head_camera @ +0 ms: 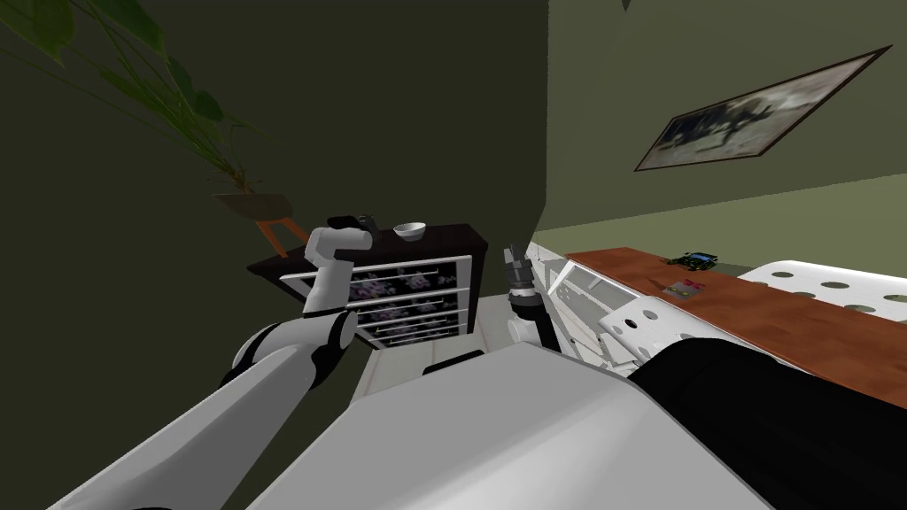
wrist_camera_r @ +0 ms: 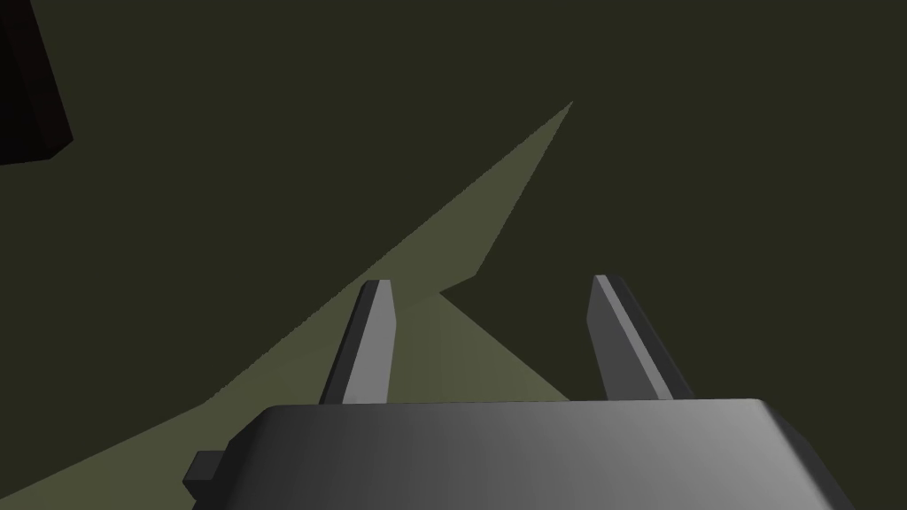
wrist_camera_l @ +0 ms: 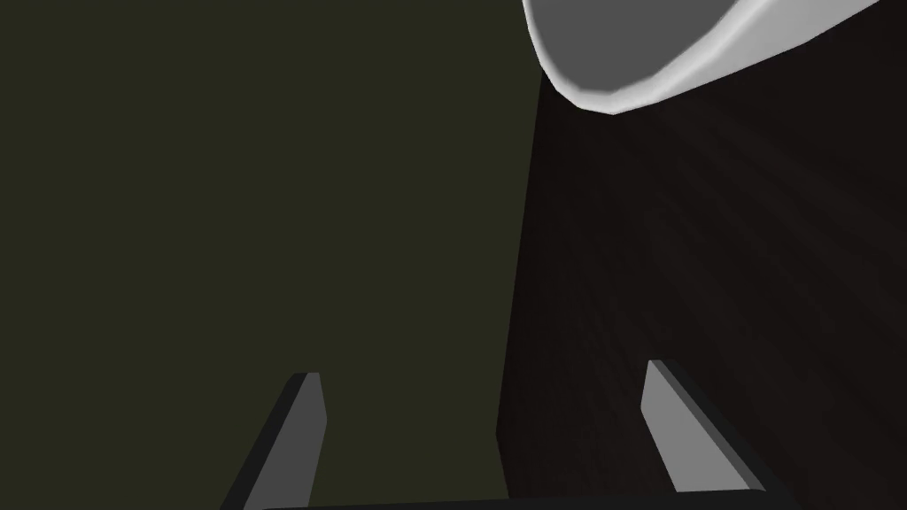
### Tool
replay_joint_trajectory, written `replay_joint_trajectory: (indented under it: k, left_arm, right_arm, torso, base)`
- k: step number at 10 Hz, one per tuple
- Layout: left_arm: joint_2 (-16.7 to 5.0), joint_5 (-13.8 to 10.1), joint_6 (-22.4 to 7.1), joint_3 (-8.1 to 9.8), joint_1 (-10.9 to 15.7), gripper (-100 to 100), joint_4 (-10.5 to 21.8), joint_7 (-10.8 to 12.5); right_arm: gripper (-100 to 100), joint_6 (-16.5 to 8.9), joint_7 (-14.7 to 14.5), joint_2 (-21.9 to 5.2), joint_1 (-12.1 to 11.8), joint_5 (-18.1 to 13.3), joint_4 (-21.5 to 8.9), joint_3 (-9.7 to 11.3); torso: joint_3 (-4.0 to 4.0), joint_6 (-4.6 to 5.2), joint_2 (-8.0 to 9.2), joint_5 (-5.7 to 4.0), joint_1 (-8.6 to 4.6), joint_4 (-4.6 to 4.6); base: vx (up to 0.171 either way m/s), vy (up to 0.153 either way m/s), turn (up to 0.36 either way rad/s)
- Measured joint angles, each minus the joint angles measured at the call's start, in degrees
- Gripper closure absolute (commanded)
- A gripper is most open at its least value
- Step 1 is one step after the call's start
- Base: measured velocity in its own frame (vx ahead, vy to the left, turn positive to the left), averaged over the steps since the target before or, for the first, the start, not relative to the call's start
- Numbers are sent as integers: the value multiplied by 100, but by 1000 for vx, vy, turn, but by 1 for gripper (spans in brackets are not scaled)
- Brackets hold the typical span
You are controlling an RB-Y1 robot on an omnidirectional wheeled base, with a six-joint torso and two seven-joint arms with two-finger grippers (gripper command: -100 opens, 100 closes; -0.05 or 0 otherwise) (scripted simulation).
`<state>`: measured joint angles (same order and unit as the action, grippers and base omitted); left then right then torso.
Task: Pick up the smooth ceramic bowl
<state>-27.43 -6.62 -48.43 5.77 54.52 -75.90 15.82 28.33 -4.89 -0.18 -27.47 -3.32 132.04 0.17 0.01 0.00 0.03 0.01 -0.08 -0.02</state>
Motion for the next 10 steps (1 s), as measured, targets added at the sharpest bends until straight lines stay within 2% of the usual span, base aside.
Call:
replay_joint_trajectory:
  k: [2, 10]
  left_arm:
    - [-89, -58, -302, -5, 324, -100, 319, 28]
    - [-317, -210, -1511, -40, 1399, -100, 1273, 104]
  right_arm:
    - [0, 0, 0, 0, 0, 0, 0, 0]
    - [0, 0, 0, 0, 0, 0, 0, 0]
  torso:
    - [0, 0, 0, -1, -2, 1]
    - [-1, 0, -2, -1, -4, 0]
  base:
    - [1, -6, 10]
    - [5, -13, 8]
